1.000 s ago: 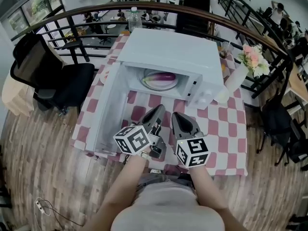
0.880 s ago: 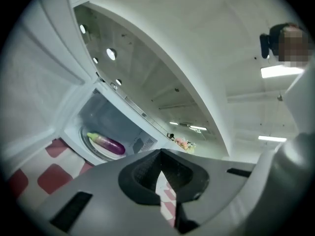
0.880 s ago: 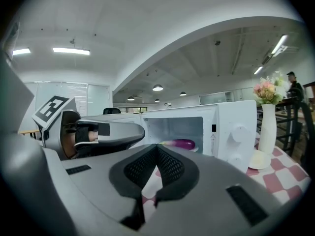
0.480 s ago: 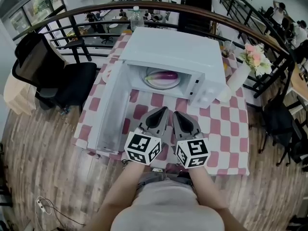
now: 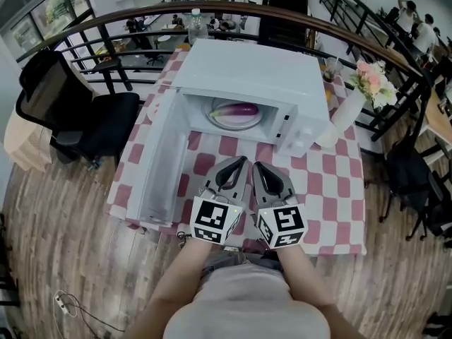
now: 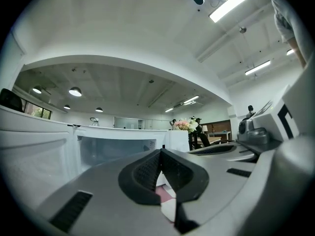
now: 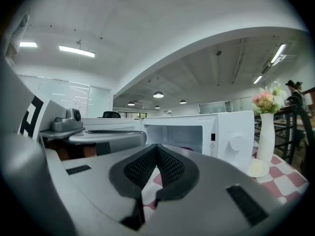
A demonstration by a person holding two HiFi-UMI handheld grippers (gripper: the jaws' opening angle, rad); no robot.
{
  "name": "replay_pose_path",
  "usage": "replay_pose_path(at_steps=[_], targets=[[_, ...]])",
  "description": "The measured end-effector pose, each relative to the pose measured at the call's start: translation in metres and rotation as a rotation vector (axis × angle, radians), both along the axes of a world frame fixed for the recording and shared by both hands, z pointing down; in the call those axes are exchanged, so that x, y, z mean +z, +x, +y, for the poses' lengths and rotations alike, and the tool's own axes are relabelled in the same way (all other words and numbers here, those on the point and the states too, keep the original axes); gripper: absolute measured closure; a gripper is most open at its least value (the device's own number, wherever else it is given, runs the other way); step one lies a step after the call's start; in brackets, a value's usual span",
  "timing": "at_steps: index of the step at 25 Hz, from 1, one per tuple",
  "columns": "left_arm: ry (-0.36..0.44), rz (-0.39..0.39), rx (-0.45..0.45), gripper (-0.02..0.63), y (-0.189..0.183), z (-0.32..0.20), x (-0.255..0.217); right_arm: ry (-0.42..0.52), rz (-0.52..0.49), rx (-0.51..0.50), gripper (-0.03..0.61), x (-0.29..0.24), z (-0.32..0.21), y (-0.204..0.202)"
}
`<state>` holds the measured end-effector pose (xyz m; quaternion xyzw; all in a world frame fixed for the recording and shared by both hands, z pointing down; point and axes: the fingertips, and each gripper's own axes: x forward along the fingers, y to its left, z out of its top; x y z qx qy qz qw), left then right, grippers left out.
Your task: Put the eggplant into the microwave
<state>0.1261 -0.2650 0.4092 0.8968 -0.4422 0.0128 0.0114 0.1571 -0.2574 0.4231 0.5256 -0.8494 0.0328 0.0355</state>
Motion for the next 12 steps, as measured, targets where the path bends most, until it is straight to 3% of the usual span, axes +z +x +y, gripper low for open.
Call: replay_pose_path(at_steps=[12], targets=[[0.023, -0.005, 0.001, 0.611, 0.0003, 0.0037, -0.0044, 0.014, 0.005, 0.003, 0.554, -0.0039, 0.0027, -0.0009]])
